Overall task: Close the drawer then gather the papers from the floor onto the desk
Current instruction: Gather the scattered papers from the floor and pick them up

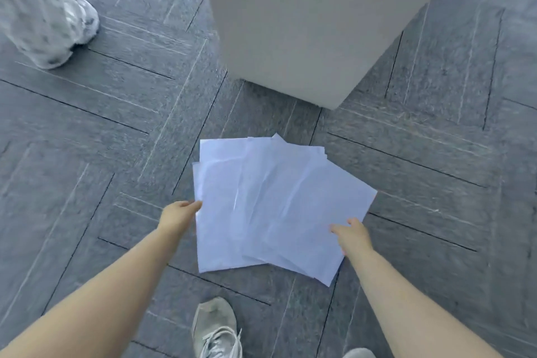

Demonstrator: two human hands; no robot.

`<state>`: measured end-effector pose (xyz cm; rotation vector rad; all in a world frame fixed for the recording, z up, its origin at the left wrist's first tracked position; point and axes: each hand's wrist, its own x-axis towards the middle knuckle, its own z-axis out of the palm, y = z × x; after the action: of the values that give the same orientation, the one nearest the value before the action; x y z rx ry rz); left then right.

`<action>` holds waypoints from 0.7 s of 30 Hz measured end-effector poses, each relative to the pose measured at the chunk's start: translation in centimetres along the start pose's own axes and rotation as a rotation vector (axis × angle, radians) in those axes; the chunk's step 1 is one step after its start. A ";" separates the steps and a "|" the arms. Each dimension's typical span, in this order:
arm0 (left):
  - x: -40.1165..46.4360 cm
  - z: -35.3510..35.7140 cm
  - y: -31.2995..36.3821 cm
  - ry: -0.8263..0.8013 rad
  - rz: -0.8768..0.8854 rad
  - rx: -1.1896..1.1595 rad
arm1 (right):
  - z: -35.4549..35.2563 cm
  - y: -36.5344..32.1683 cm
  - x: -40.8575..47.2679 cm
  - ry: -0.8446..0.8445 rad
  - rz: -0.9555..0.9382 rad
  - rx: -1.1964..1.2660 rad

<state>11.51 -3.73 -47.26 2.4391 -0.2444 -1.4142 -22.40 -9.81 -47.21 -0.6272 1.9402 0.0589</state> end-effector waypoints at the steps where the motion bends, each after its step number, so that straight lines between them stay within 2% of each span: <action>1: 2.1 0.9 -0.8 0.006 -0.003 -0.016 | 0.4 0.9 2.3 0.047 0.016 -0.012; 3: 5.6 2.5 -1.9 0.043 -0.007 -0.037 | 0.9 2.4 7.0 0.170 0.067 -0.027; 7: 9.4 5.1 -2.6 0.192 -0.024 -0.033 | 2.1 3.7 12.9 0.381 0.189 0.110; 9: 9.8 6.3 -2.2 0.250 0.048 -0.039 | 3.0 3.4 13.5 0.435 0.145 0.163; 11: 9.3 7.6 -1.3 0.233 0.114 0.007 | 4.3 2.7 13.2 0.426 0.050 0.142; 14: 8.7 9.9 0.4 0.124 0.203 0.106 | 6.0 1.2 11.2 0.316 -0.101 0.076; 16: 8.0 11.1 1.4 0.132 0.244 0.246 | 6.6 0.4 10.6 0.258 -0.164 0.082; 18: 7.5 11.7 1.6 0.220 0.283 0.389 | 6.8 0.3 10.5 0.260 -0.175 0.105; 21: 8.1 11.5 1.1 0.236 0.298 0.337 | 7.3 1.0 11.5 0.340 -0.128 0.117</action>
<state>5.58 -9.29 -58.82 2.6591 -0.8092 -1.0148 -20.35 -11.26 -60.60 -0.7167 2.2049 -0.2550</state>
